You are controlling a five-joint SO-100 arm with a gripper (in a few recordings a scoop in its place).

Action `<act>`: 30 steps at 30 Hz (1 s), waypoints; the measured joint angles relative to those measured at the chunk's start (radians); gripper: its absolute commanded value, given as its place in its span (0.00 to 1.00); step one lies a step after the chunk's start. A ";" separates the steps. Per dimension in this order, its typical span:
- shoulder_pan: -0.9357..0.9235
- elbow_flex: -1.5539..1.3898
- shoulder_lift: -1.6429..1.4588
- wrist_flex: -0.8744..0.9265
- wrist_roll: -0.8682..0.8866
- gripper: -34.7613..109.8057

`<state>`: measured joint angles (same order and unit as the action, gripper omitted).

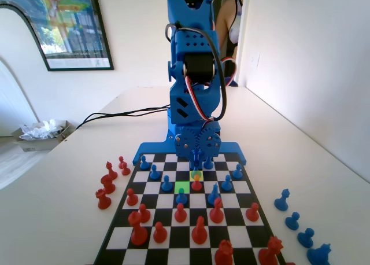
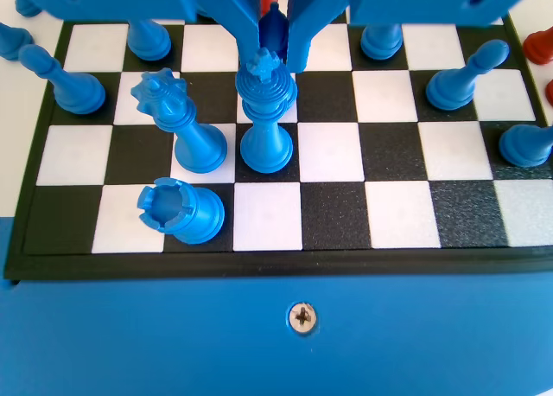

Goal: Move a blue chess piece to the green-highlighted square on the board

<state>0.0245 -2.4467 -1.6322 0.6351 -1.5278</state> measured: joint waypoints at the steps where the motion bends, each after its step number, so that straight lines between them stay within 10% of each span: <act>1: 0.000 0.006 0.000 0.015 0.002 0.25; 30: -0.121 0.215 0.123 0.117 -0.037 0.25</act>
<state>-0.0966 -2.2319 -1.5094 0.7517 -1.5647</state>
